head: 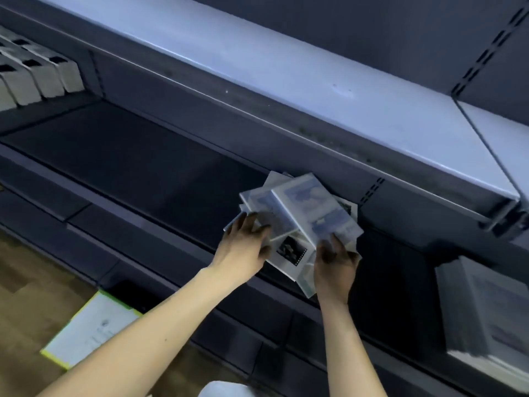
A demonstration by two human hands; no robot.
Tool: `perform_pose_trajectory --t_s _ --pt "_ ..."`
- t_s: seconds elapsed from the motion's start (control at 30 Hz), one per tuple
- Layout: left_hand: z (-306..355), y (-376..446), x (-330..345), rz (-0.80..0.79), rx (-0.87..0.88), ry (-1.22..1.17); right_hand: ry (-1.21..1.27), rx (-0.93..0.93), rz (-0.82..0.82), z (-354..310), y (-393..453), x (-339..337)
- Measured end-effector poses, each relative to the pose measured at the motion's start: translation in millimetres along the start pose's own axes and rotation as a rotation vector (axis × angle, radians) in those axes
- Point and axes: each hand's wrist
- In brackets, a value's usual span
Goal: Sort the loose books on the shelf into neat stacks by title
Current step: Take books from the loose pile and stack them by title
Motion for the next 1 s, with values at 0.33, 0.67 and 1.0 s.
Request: perform_pose_trajectory --t_s 0.33,0.67,1.0 --pt "-12 66 20 0.044 -0.137 -0.067 0.174 0.193 0.124 -21 -31 -7" --pt "-27 92 -1 0.009 -0.127 0.039 0.224 0.290 0.170 -20 -54 -30" --pt "-40 54 -19 -0.082 -0.150 -0.131 0.486 0.373 0.167 -37 -55 -37"
Point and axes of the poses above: each hand's wrist, its own y-axis towards the middle knuckle, its own x-axis out of the palm, z = x × y, and after that the axes turned 10 degrees about z, right-handed
